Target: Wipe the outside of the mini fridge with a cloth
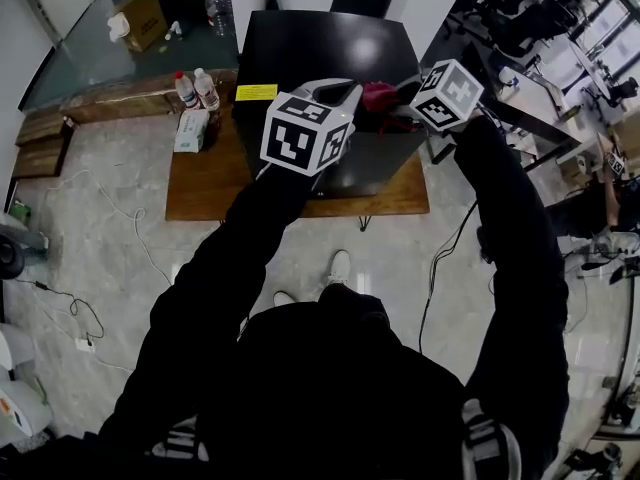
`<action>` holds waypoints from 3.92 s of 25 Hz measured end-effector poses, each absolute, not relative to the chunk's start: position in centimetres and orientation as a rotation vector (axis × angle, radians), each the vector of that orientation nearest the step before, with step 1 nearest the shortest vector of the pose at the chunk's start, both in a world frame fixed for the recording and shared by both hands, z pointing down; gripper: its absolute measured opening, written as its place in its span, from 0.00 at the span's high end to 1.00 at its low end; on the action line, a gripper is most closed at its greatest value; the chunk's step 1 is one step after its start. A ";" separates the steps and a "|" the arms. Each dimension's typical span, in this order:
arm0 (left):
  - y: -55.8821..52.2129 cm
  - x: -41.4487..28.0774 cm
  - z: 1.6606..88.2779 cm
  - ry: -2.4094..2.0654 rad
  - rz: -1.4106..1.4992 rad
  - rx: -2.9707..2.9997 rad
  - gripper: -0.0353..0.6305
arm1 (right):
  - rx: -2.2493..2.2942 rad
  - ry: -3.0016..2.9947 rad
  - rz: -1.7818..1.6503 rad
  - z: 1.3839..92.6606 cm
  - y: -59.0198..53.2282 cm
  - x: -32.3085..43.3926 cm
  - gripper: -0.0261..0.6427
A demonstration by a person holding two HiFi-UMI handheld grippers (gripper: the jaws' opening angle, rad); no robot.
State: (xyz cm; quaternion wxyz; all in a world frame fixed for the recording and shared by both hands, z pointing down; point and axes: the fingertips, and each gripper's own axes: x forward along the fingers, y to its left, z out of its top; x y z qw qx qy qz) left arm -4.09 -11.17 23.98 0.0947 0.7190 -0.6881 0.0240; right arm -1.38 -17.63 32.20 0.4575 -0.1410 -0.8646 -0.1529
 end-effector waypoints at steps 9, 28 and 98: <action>-10.2 -9.1 21.4 -2.165 0.026 2.064 0.94 | -0.271 -2.336 -0.472 26.0 -19.0 -7.4 0.81; -15.4 -23.6 21.3 -2.357 0.083 1.817 0.94 | -0.361 -2.422 -0.529 25.4 -27.8 -30.0 0.81; 11.6 -7.6 22.9 -2.699 -0.099 1.771 0.94 | -0.396 -3.179 -0.104 24.4 5.7 -3.8 0.81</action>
